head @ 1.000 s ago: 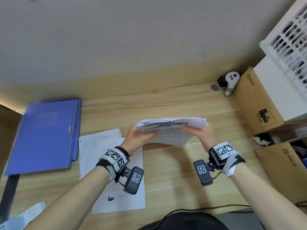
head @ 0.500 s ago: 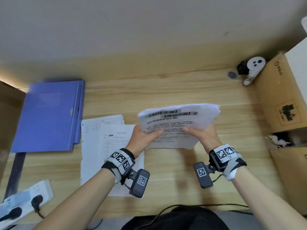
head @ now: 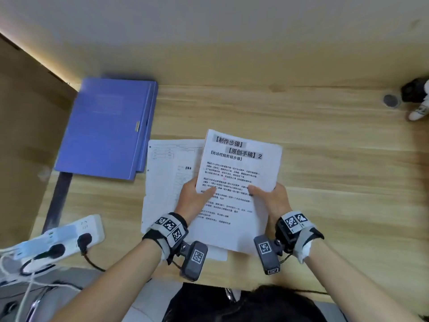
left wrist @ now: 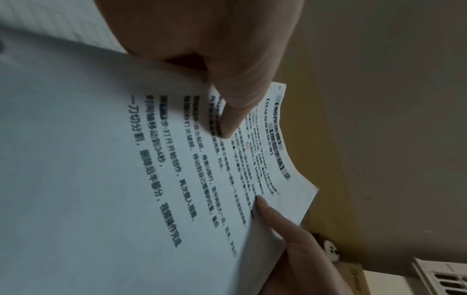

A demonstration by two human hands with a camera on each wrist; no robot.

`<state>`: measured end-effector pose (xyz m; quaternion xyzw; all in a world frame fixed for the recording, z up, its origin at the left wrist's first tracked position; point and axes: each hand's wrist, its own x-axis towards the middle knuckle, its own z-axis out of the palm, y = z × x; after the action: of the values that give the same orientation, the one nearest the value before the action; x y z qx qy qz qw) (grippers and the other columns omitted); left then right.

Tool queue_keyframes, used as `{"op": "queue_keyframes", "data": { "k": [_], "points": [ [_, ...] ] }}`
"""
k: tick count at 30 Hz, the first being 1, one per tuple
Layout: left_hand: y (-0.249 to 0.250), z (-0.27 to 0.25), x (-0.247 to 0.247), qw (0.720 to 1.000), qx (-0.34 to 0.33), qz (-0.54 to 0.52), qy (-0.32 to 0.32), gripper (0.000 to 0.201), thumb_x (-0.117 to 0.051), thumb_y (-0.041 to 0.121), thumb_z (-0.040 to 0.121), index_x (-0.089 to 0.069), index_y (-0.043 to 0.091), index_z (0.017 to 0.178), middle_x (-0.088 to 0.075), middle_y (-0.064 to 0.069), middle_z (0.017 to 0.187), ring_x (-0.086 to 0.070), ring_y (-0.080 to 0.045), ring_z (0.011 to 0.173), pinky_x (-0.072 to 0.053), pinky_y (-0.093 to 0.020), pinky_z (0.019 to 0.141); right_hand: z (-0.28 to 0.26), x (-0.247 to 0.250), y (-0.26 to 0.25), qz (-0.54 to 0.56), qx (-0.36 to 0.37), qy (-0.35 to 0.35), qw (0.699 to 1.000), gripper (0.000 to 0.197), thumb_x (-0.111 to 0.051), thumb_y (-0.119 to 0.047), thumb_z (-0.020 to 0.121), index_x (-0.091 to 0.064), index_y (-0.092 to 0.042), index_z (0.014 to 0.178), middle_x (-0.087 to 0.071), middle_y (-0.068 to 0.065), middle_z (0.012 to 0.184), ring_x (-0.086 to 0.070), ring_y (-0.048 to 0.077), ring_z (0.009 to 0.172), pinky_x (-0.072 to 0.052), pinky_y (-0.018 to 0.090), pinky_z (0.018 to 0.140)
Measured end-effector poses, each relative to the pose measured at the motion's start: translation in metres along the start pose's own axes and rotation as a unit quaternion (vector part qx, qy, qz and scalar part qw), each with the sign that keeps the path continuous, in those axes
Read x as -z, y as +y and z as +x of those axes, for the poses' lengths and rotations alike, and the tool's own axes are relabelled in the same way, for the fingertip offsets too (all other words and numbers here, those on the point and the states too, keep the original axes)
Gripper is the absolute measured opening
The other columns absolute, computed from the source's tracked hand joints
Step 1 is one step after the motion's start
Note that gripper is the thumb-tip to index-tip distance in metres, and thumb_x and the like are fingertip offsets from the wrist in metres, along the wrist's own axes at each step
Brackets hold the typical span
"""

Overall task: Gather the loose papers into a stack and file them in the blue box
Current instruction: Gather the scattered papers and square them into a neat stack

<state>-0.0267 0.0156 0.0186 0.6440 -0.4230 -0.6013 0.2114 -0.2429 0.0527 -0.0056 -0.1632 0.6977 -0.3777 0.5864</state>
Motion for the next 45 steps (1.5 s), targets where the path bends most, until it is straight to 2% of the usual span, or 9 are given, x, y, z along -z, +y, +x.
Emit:
{"op": "queue_keyframes", "data": {
  "k": [8,12,18,22,25,30,34,38,45],
  "points": [
    [-0.049,0.004,0.088,0.998,0.031,0.063,0.005,0.026,-0.066,0.014,0.088,-0.067,0.018,0.114,-0.073,0.006,0.108,-0.070,-0.013,0.098,-0.057,-0.038,0.092,-0.003,-0.084,0.045,-0.183,0.018,0.094,0.979,0.045,-0.074,-0.019,0.071,-0.057,-0.016,0.112,-0.067,0.001,0.103,-0.067,0.021,0.090,-0.058,0.045,0.082],
    [-0.054,0.011,0.117,0.985,0.004,0.172,0.029,0.025,-0.066,0.014,0.087,-0.066,0.015,0.112,-0.067,0.005,0.103,-0.064,-0.013,0.092,-0.051,-0.025,0.077,0.006,-0.101,0.061,-0.261,0.046,0.138,0.954,0.055,-0.068,-0.033,0.053,-0.058,-0.020,0.106,-0.065,0.004,0.105,-0.067,0.015,0.079,-0.060,0.038,0.067],
    [-0.058,0.027,0.151,0.950,-0.042,0.308,0.034,0.060,-0.061,0.025,0.089,-0.041,0.016,0.145,-0.029,-0.003,0.155,-0.023,-0.025,0.145,-0.021,-0.040,0.120,0.004,-0.114,0.047,-0.317,0.016,0.153,0.936,0.024,-0.073,-0.015,0.061,-0.063,-0.005,0.080,-0.068,0.013,0.084,-0.065,0.026,0.064,-0.045,0.024,0.047],
    [-0.060,0.034,0.156,0.916,-0.060,0.396,-0.020,0.066,-0.053,0.032,0.093,-0.028,0.020,0.153,-0.013,0.000,0.164,-0.012,-0.025,0.150,-0.009,-0.042,0.123,0.006,-0.117,0.043,-0.300,0.022,0.183,0.936,0.024,-0.074,-0.018,0.057,-0.064,0.000,0.069,-0.069,0.017,0.071,-0.066,0.034,0.062,-0.054,0.039,0.049],
    [-0.056,0.037,0.154,0.922,-0.055,0.383,-0.027,0.065,-0.050,0.030,0.093,-0.027,0.021,0.153,-0.015,0.003,0.164,-0.014,-0.024,0.149,-0.013,-0.042,0.122,0.013,-0.117,0.048,-0.299,0.046,0.214,0.929,0.029,-0.069,-0.032,0.052,-0.056,-0.007,0.058,-0.067,0.021,0.082,-0.061,0.031,0.064,-0.048,0.036,0.051],
    [-0.041,0.040,0.145,0.939,-0.055,0.337,-0.042,0.061,-0.050,0.021,0.092,-0.033,0.019,0.150,-0.021,0.004,0.162,-0.018,-0.023,0.146,-0.018,-0.036,0.118,0.007,-0.118,0.037,-0.278,0.019,0.280,0.919,0.029,-0.077,-0.020,0.069,-0.066,-0.004,0.091,-0.053,0.010,0.117,-0.053,0.031,0.103,-0.049,0.040,0.087],
    [-0.037,0.042,0.137,0.949,-0.059,0.305,-0.053,0.059,-0.050,0.018,0.091,-0.035,0.019,0.149,-0.027,0.004,0.160,-0.022,-0.020,0.145,-0.022,-0.034,0.116,0.007,-0.119,0.032,-0.194,0.017,0.254,0.947,0.016,-0.073,-0.015,0.073,-0.059,-0.012,0.080,-0.065,0.006,0.080,-0.062,0.030,0.073,-0.055,0.038,0.067],
    [-0.033,0.043,0.126,0.958,-0.049,0.276,-0.056,0.061,-0.050,0.017,0.092,-0.032,0.016,0.150,-0.029,0.004,0.159,-0.022,-0.019,0.145,-0.021,-0.034,0.117,0.005,-0.125,0.022,-0.107,0.087,0.241,0.961,0.026,-0.075,-0.005,0.074,-0.056,-0.008,0.092,-0.059,0.003,0.083,-0.054,0.020,0.069,-0.047,0.028,0.061],
    [-0.030,0.049,0.122,0.992,0.012,0.101,0.076,0.059,-0.061,0.012,0.083,-0.042,0.015,0.139,-0.038,0.000,0.142,-0.047,-0.017,0.123,-0.040,-0.038,0.107,0.029,-0.131,0.013,-0.112,0.054,0.206,0.971,0.073,-0.081,-0.005,0.068,-0.046,-0.013,0.132,-0.061,0.002,0.109,-0.062,0.021,0.098,-0.051,0.034,0.089]
  ]
}}
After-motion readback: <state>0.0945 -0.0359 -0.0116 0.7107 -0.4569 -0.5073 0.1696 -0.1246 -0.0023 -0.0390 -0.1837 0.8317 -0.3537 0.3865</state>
